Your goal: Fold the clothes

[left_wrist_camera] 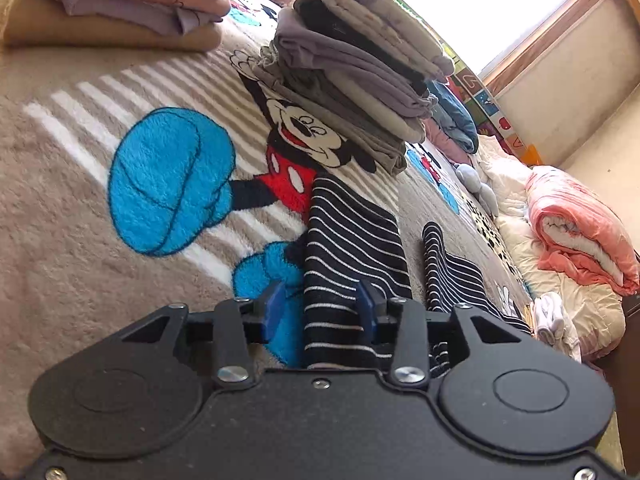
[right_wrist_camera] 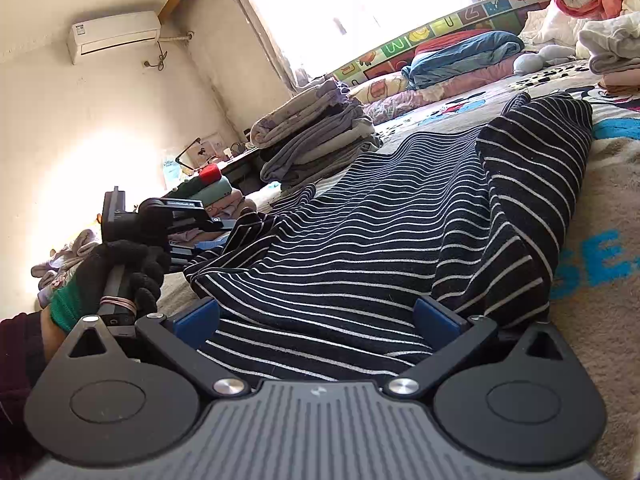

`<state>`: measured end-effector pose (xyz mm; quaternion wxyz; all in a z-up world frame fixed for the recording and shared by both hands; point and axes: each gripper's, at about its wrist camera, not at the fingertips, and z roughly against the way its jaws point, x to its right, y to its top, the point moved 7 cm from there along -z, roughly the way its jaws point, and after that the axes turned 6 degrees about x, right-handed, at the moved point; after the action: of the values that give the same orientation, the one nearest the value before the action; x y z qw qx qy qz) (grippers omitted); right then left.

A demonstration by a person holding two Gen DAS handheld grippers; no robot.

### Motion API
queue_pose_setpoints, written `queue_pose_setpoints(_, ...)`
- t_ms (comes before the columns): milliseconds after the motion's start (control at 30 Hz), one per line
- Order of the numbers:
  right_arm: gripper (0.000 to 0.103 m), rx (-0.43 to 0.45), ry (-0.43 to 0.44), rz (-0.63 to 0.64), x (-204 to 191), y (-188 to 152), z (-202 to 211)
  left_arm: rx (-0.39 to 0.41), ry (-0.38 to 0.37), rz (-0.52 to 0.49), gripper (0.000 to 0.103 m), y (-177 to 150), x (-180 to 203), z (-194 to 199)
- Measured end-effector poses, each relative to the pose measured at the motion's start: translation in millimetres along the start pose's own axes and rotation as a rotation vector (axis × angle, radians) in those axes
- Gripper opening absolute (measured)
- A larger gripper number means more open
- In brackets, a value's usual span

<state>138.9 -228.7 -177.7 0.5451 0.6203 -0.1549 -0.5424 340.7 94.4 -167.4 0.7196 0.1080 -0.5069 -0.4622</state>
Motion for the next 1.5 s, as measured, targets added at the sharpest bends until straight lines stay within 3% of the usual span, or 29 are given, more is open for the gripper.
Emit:
queue_pose_setpoints(267, 0.103, 0.012, 0.019, -0.022, 3, 1, 2, -0.046, -0.080, 0.041, 0.042, 20, -1, -38)
queue_pose_setpoints(433, 0.103, 0.019, 0.029, -0.034, 4, 0, 3, -0.074, -0.110, 0.012, 0.043, 26, 7, -57)
queue_pose_setpoints(533, 0.103, 0.023, 0.034, -0.039, 5, 0, 3, -0.090, -0.128, -0.005, 0.053, 29, 12, -68)
queue_pose_setpoints(667, 0.103, 0.028, 0.039, -0.045, 6, 0, 4, -0.095, -0.136, -0.047, 0.053, 29, 16, -71)
queue_pose_setpoints(733, 0.103, 0.030, 0.043, -0.049, 6, 0, 4, -0.100, -0.153, -0.040, 0.048, 30, 14, -69)
queue_pose_setpoints(800, 0.103, 0.031, 0.045, -0.051, 6, 0, 4, -0.097, -0.163, -0.045, 0.010, 32, 14, -65)
queue_pose_setpoints(967, 0.103, 0.037, 0.051, -0.059, 7, 0, 4, -0.013, -0.185, -0.053, 0.004, 45, 21, -38)
queue_pose_setpoints(1100, 0.103, 0.043, 0.058, -0.065, 8, 0, 4, 0.110, -0.215, -0.064, 0.003, 59, 29, 0)
queue_pose_setpoints(1233, 0.103, 0.043, 0.058, -0.067, 8, 1, 4, 0.114, -0.193, -0.081, 0.003, 58, 28, 16)
queue_pose_setpoints(1267, 0.103, 0.041, 0.055, -0.064, 8, 1, 4, 0.098, -0.173, -0.090, 0.008, 56, 27, 15)
queue_pose_setpoints(1300, 0.103, 0.038, 0.050, -0.061, 7, 1, 4, 0.076, -0.154, -0.085, 0.032, 52, 23, 10)
queue_pose_setpoints(1367, 0.103, 0.033, 0.041, -0.053, 6, 1, 3, 0.034, -0.117, -0.076, 0.072, 46, 16, 1)
queue_pose_setpoints(1500, 0.103, 0.029, 0.035, -0.048, 4, 1, 3, -0.005, -0.102, -0.071, 0.072, 43, 9, -23)
